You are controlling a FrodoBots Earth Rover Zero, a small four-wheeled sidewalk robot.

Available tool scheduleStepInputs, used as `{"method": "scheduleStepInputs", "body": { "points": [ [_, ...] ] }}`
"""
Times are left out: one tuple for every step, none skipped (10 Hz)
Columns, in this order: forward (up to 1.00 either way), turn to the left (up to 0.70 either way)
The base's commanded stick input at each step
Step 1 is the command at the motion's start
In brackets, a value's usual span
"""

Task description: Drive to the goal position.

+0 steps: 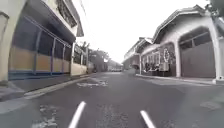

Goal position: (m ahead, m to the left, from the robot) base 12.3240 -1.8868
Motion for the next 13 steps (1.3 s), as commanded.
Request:
{"method": "scheduleStepInputs", "body": {
  "points": [
    [0.70, -0.35],
    [0.70, -0.35],
    [0.70, -0.20],
    [0.70, 0.00],
    [0.70, 0.00],
    [0.70, 0.00],
    [0.70, 0.00],
    [0.70, 0.00],
    [0.70, 0.00],
    [0.70, 0.00],
    [0.70, 0.00],
    [0.70, 0.00],
    [0.70, 0.00]
  ]
}}
